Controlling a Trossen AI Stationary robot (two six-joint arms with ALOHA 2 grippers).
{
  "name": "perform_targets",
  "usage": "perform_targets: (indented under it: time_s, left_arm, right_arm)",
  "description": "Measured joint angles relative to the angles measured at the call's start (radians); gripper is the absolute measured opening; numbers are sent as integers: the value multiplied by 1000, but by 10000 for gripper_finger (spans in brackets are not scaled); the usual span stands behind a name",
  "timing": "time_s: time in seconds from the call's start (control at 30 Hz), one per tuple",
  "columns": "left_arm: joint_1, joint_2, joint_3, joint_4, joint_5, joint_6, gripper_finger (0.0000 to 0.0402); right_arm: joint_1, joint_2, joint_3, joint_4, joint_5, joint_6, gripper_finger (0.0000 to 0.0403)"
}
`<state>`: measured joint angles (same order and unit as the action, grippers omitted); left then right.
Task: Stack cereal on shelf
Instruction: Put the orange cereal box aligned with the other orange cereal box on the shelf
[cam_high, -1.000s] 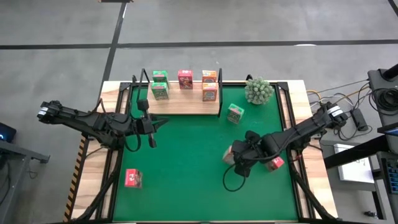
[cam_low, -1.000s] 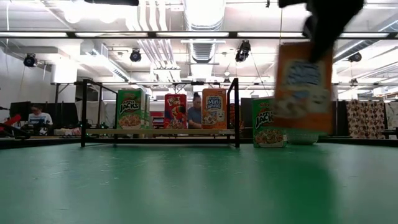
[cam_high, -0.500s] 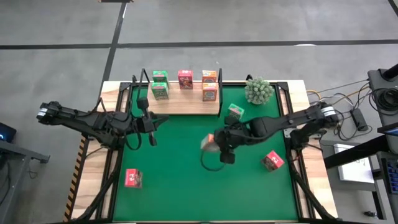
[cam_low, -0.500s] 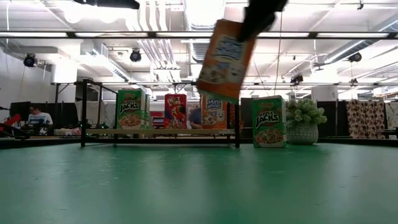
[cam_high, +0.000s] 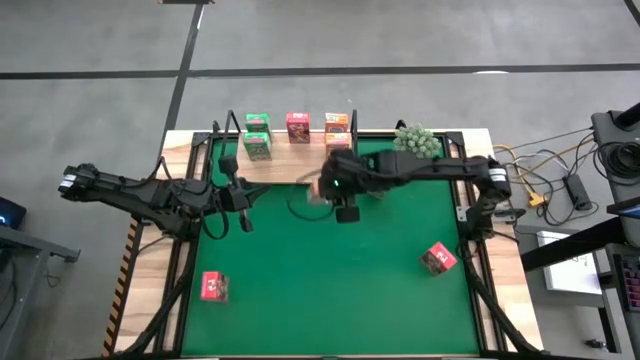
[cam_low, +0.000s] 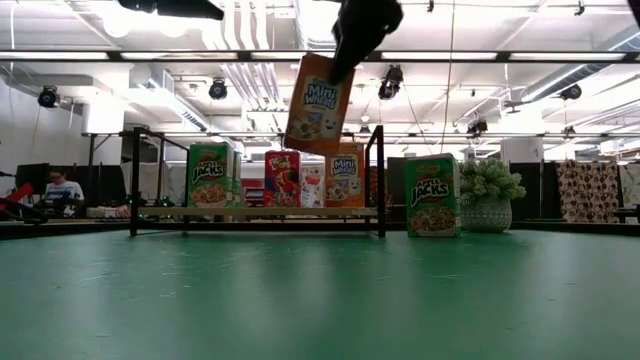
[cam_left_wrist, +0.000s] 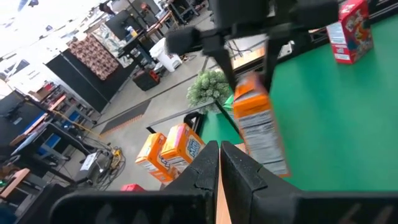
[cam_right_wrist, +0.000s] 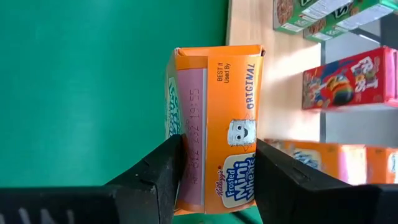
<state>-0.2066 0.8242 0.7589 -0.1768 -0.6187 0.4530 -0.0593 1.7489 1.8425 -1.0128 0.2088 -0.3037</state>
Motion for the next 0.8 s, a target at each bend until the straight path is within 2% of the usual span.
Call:
perform_targets:
  time_s: [0.2, 0.37, 0.8]
  left_arm:
    - [0, -1, 0, -2, -1, -1, 0]
    - [0, -2, 0, -2, -1, 3, 0]
    - [1, -7, -1, 5, -3, 36, 0]
  right_arm:
    - [-122, 71, 109, -63, -83, -108, 157]
    - [-203, 112, 136, -86, -163, -128, 153]
    - [-257, 139, 132, -121, -159, -161, 151]
